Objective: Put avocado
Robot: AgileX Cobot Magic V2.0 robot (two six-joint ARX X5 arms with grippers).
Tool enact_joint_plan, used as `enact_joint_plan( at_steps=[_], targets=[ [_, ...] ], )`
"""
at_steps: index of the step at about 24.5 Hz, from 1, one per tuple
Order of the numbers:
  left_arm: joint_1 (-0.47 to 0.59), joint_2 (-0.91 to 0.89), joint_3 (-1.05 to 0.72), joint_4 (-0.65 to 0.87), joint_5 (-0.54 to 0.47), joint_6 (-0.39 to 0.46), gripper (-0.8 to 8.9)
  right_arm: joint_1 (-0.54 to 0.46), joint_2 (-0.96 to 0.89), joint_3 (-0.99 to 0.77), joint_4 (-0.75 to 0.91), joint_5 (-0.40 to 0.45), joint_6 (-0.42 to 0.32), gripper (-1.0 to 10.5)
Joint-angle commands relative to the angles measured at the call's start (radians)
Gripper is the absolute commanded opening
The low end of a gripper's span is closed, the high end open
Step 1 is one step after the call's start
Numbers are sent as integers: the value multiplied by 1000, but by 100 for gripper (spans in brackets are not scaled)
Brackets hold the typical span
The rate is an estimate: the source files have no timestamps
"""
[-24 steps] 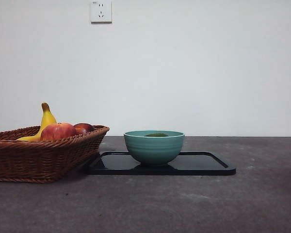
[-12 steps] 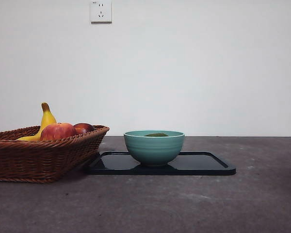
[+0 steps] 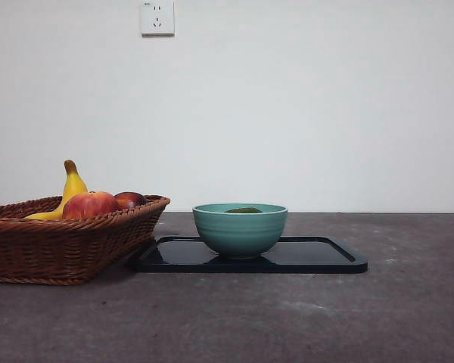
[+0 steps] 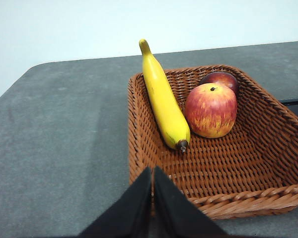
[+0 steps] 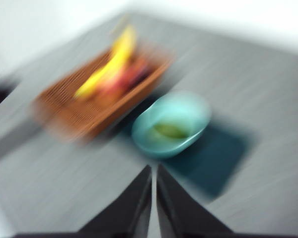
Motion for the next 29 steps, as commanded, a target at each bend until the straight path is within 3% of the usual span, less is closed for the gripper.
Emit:
enact_joint_plan(
  at_steps=[1, 4, 7, 14, 20, 29],
  targets=[
    [2, -2, -21, -8, 0, -6, 7, -147, -74, -95, 150, -1, -48, 8],
    [2, -2, -21, -8, 0, -6, 7, -314, -195, -282, 362, -1, -46, 8],
    [2, -2, -21, -8, 0, -6, 7, -391, -298, -445, 486, 12, -47, 8],
    [2, -2, -21, -8, 0, -6, 7, -402, -454, -676, 609, 120, -19, 8],
    [2, -2, -21, -8, 0, -6, 7, -401, -548, -801, 619, 187, 27, 8],
    [2, -2, -21, -8, 0, -6, 7, -398, -569, -861, 582, 190, 75, 8]
  ],
)
